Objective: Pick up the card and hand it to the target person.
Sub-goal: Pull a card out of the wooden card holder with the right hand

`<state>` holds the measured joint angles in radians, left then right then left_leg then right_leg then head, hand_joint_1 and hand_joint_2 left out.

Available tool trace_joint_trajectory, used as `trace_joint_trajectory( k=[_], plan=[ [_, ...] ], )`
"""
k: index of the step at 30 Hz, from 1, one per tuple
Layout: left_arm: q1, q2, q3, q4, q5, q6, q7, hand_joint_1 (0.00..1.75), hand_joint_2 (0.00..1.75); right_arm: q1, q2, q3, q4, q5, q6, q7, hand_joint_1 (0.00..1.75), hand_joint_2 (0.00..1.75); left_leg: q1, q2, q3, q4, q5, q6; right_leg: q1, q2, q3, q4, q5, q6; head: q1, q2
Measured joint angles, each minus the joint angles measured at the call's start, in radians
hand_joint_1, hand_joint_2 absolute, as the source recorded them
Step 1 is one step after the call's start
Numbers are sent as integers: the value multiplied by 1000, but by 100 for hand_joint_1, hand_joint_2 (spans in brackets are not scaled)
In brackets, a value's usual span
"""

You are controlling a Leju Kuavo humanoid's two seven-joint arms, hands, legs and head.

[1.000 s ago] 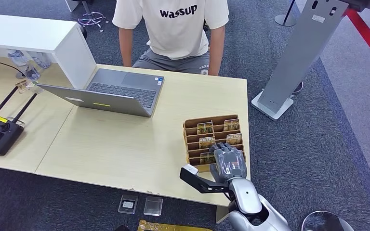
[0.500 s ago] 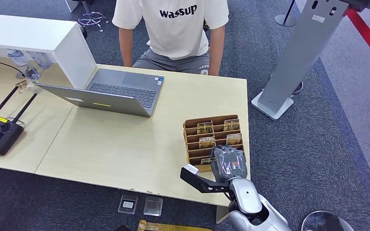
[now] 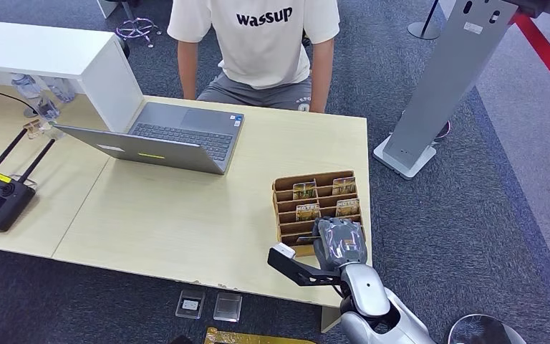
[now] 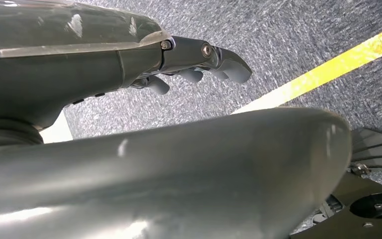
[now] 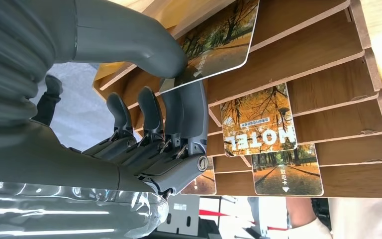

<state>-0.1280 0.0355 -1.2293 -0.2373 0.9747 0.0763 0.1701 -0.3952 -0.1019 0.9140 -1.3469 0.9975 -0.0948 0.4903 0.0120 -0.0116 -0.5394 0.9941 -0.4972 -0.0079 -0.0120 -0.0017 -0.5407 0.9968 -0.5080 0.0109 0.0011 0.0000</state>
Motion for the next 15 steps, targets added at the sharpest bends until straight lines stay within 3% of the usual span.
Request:
trace_joint_trajectory(
  k=[9, 13, 15],
  plan=[
    [0, 0, 0, 0, -7, -1, 0, 0, 0, 0, 0, 0, 5, -12, 3, 0, 174, 175, 0, 0, 0, 0, 0, 0, 0, 0, 0, 0, 0, 0, 0, 0],
    [0, 0, 0, 0, -9, -8, -2, 0, 175, 1, 0, 0, 6, -16, 3, 0, 175, 175, 0, 0, 0, 0, 0, 0, 0, 0, 0, 0, 0, 0, 0, 0],
    [0, 0, 0, 0, -13, -15, -3, 0, 175, 1, 0, 1, 7, -17, 3, 0, 175, 175, 0, 0, 0, 0, 0, 0, 0, 0, 0, 0, 0, 0, 0, 0]
  ],
)
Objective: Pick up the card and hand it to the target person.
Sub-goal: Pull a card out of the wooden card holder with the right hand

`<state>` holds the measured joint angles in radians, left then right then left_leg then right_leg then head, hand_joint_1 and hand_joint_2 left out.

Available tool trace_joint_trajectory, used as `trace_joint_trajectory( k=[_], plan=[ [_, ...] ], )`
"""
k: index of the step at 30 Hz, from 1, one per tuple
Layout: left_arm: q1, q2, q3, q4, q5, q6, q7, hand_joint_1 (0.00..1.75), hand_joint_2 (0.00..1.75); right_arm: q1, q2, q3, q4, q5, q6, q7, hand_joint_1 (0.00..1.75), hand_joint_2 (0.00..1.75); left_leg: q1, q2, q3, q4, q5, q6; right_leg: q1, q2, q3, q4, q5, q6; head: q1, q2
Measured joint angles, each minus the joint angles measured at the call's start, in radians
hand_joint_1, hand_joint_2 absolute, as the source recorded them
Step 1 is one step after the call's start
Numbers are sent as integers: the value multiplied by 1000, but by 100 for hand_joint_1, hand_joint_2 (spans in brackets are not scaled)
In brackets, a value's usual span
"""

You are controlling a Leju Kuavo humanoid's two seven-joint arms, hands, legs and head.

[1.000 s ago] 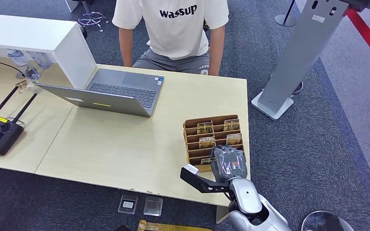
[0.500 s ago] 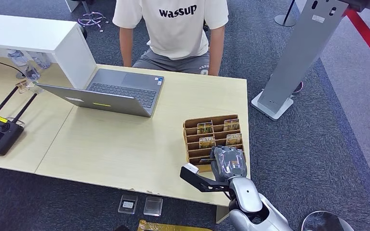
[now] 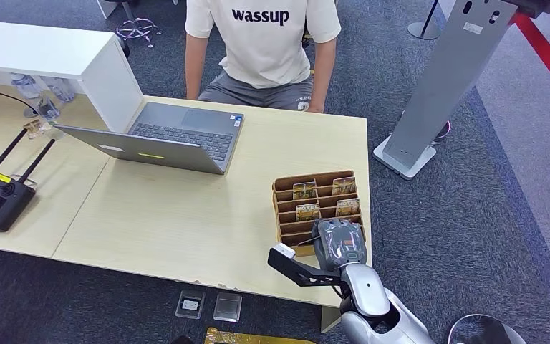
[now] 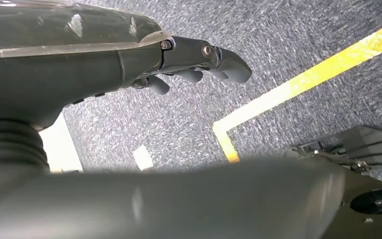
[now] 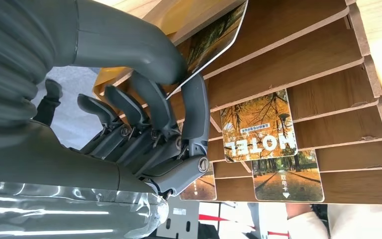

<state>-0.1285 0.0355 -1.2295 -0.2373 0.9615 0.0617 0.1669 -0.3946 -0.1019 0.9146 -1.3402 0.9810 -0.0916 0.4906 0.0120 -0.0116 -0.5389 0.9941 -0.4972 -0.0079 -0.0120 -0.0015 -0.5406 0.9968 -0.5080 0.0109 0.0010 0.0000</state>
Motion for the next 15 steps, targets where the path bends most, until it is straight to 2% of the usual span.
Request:
trace_joint_trajectory(
  k=[15],
  plan=[
    [0, 0, 0, 0, -1, -1, -15, 0, 175, -1, 0, -2, -2, 1, -9, 3, 175, 175, 0, 0, 0, 0, 0, 0, 0, 0, 0, 0, 0, 0, 0, 0]
  ],
)
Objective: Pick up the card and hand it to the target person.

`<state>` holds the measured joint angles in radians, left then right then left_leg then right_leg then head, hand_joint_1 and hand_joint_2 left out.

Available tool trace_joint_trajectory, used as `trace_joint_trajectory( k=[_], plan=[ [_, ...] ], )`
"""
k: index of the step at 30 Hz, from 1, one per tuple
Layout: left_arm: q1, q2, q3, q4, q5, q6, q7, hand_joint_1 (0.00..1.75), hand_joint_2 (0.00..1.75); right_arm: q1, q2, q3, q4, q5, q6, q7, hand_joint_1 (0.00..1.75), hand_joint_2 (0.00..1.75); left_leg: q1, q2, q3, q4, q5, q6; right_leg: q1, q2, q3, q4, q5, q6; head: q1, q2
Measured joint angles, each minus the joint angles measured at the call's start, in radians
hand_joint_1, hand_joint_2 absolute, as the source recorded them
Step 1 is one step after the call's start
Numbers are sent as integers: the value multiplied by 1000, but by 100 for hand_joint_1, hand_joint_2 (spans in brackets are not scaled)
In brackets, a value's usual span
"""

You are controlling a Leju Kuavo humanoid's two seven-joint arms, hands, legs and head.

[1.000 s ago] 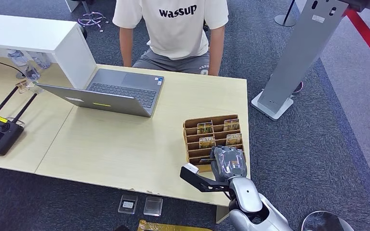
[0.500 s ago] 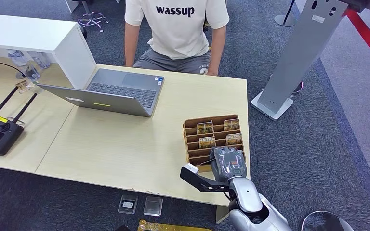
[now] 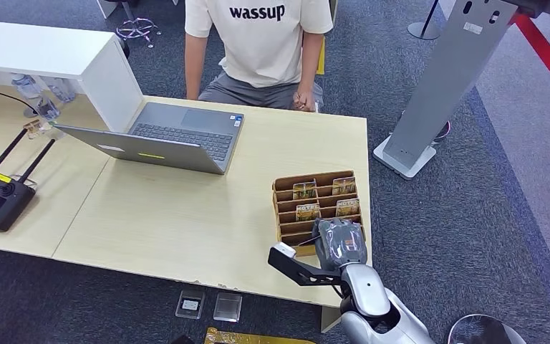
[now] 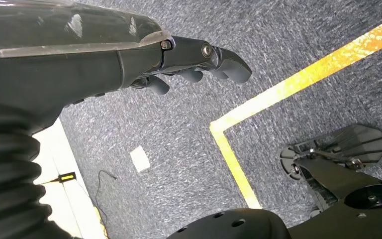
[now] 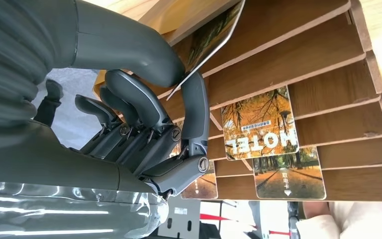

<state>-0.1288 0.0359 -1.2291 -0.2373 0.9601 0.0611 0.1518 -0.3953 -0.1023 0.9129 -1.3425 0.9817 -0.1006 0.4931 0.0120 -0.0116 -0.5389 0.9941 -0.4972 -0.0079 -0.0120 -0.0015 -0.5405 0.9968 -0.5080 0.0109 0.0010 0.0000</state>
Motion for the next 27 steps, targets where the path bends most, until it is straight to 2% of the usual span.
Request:
trace_joint_trajectory(
  k=[10, 18, 27],
  plan=[
    [1, 0, 5, 0, 0, 5, -2, 0, 175, -3, -21, -38, -52, 18, -17, 52, 175, 175, 0, 0, 0, 0, 0, 0, 0, 0, 0, 0, 0, 0, 0, 0],
    [4, 0, 9, 0, 0, 5, -5, 0, 175, -6, -80, -111, -202, 42, -44, 111, 175, 175, 0, 0, 0, 0, 0, 0, 0, 0, 0, 0, 0, 0, 0, 0],
    [6, 0, 11, 0, 0, 3, -11, 0, 175, -6, -121, -157, -341, 37, -45, 116, 175, 175, 0, 0, 0, 0, 0, 0, 0, 0, 0, 0, 0, 0, -1, 0]
  ],
)
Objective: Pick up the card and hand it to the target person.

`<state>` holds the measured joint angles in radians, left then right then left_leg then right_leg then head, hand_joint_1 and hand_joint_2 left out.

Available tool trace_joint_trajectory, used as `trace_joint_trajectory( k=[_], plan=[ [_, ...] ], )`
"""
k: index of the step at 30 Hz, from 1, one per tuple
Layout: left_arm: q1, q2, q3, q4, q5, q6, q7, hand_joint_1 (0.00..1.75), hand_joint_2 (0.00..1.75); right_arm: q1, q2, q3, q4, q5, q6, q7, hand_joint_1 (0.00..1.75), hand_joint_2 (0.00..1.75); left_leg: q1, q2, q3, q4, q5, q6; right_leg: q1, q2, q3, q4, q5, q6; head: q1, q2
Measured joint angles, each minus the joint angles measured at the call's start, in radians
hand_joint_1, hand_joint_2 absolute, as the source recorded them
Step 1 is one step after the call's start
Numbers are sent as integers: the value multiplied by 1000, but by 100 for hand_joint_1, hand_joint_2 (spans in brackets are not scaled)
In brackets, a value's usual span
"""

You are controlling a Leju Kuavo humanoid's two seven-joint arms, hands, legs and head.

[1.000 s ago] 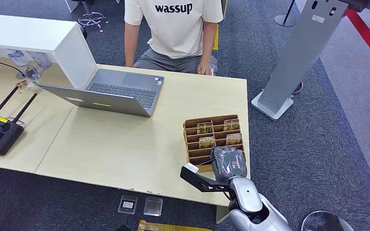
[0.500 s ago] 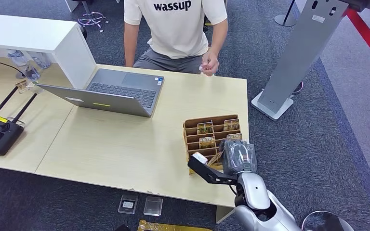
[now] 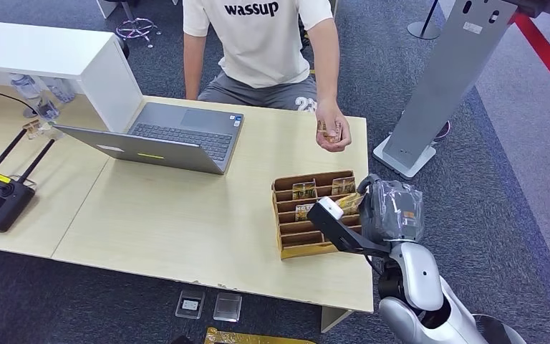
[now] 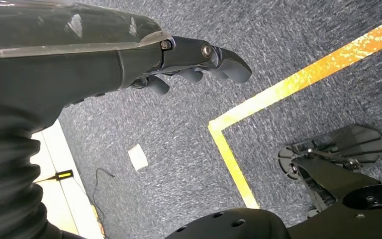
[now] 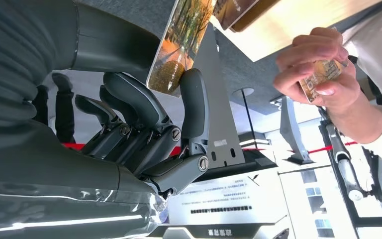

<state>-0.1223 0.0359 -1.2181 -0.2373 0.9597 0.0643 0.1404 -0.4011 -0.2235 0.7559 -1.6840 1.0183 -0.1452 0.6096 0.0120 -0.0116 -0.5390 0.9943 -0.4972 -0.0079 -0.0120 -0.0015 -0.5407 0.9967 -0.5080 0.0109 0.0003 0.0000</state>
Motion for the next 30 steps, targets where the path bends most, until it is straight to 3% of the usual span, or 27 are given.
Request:
trace_joint_trajectory(
  k=[4, 12, 19, 25, 27, 30],
  plan=[
    [-2, 0, 0, 0, -5, -2, 6, 0, 175, 0, 0, -2, -6, -23, -21, -18, 175, 175, 0, 0, 0, 0, 0, 0, 0, 0, 0, 0, 0, 0, 0, 0],
    [-15, -1, -1, 0, -29, -11, 27, 0, 175, -29, 26, -2, 65, -53, -194, -116, 175, 175, 0, 0, -1, 0, 0, 0, 0, 0, 0, 0, 0, 0, 1, 0],
    [-32, -10, -1, -1, -47, -23, 38, 0, 175, -124, 90, -16, 250, -89, -397, -242, 175, 175, 0, 0, -1, 0, 0, 0, 0, 0, 0, 1, 0, 0, 0, 0],
    [-37, -13, -1, -1, -48, -27, 43, 0, 175, -184, 146, -31, 411, -107, -454, -289, 175, 175, 0, 0, -1, 0, 0, 0, 0, -1, 0, 1, 0, 0, 0, 0],
    [-38, -13, -1, -1, -48, -30, 44, 0, 175, -199, 161, -37, 452, -108, -460, -295, 146, 175, 0, 0, -1, 0, 0, 0, 0, -1, 0, 1, 0, 0, 1, 0],
    [-37, -13, -1, -1, -48, -44, 36, 0, 175, -216, 182, -42, 512, -110, -467, -305, 64, 175, 0, 0, -1, 0, 0, 0, 0, -1, 0, 1, 0, 0, 0, 0]
  ],
)
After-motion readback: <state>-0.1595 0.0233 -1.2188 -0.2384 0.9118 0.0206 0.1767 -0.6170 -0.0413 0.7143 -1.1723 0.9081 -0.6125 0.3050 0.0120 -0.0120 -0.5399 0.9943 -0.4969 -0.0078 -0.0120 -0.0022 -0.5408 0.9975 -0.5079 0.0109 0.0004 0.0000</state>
